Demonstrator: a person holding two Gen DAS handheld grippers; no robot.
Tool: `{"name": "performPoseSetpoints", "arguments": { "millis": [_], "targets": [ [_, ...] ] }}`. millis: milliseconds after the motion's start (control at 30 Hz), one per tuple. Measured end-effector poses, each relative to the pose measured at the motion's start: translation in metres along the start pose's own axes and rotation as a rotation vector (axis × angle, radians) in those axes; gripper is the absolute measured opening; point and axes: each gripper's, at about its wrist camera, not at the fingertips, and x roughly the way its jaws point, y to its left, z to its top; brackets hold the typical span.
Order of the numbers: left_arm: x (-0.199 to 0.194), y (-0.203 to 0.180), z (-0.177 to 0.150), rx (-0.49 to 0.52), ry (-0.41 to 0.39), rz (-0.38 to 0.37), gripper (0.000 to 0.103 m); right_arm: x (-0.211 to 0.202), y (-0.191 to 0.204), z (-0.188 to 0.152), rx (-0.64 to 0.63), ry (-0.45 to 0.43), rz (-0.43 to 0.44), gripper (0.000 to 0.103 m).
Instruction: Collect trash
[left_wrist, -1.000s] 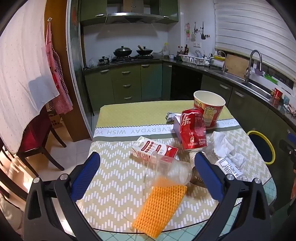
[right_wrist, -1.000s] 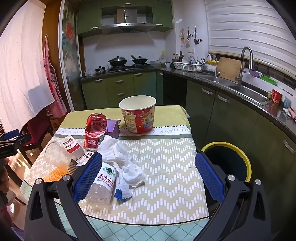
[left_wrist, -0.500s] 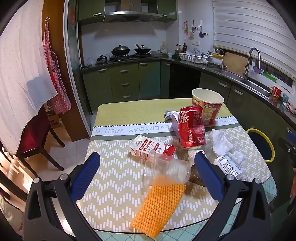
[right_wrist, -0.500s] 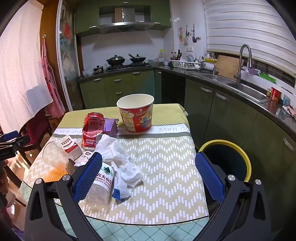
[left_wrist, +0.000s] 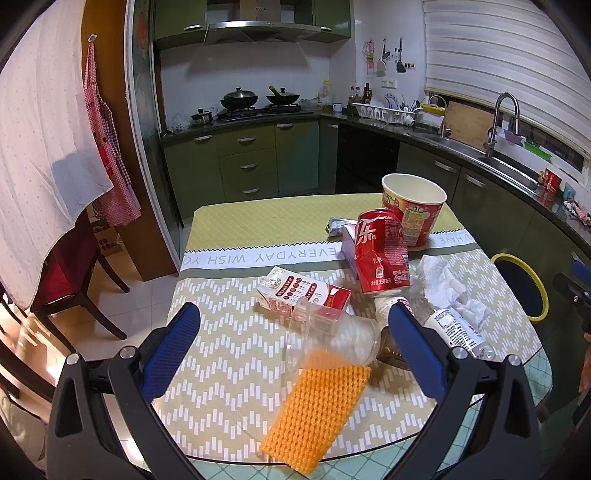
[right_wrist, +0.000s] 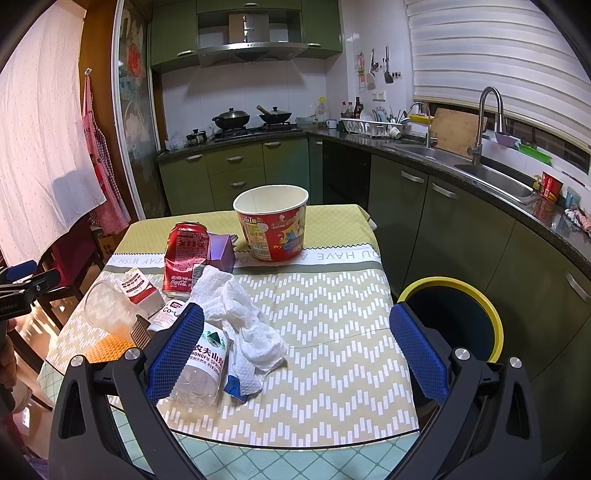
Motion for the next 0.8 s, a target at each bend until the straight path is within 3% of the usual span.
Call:
{"name": "performPoseSetpoints", "arguments": {
  "millis": [800],
  "targets": [
    [0.002,-0.0031,-0.0015,0.003,0.006,0.0,0.097,0.0003,-0.0017,0.0019,0.0,0.008,0.0,0.099]
  ]
}}
